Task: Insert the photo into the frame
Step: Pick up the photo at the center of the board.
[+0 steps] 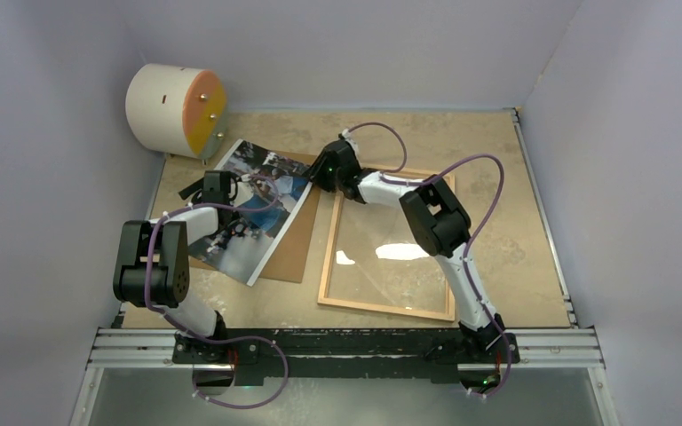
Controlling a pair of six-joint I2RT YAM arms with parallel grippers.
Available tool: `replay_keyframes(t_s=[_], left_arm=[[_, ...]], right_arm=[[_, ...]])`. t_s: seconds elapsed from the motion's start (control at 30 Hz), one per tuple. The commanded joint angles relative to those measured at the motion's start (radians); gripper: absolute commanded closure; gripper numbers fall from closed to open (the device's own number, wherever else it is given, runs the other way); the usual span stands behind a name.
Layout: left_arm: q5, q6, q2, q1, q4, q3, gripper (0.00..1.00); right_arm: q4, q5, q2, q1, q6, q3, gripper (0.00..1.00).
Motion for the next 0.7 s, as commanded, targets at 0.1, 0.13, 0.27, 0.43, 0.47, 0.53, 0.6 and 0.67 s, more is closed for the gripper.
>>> replay_keyframes(t_s=[0.1, 0.13, 0.27, 0.43, 0.47, 0.53, 0.6, 0.67], left_arm=[[0.101, -0.058, 0.018, -0.007, -0.137, 0.019, 0.00], [0.108, -0.070, 0.011, -0.005, -0.163, 0.044, 0.00], [0.156, -0.139, -0.024, 0.020, -0.325, 0.209, 0.00], [0.216, -0.264, -0.040, 0.089, -0.543, 0.513, 0.00], [0.231, -0.281, -0.042, 0.090, -0.581, 0.562, 0.00], [0.252, -0.310, -0.056, 0.091, -0.633, 0.619, 0.00], [0.291, -0.325, -0.073, 0.091, -0.671, 0.645, 0.00], [0.333, -0.332, -0.091, 0.091, -0.704, 0.646, 0.00]], right_arm=[[0.071, -0.123, 0.037, -0.014, 0.033, 0.061, 0.83], [0.068, -0.128, 0.033, -0.014, 0.027, 0.070, 0.89], [0.066, -0.134, -0.042, -0.022, -0.005, 0.064, 1.00], [0.010, -0.101, -0.256, -0.051, -0.131, 0.041, 1.00], [-0.010, -0.102, -0.304, -0.066, -0.155, 0.031, 1.00], [-0.053, -0.110, -0.415, -0.107, -0.203, -0.012, 1.00], [-0.138, -0.127, -0.536, -0.162, -0.258, -0.059, 1.00], [-0.280, -0.127, -0.654, -0.238, -0.309, -0.085, 1.00]])
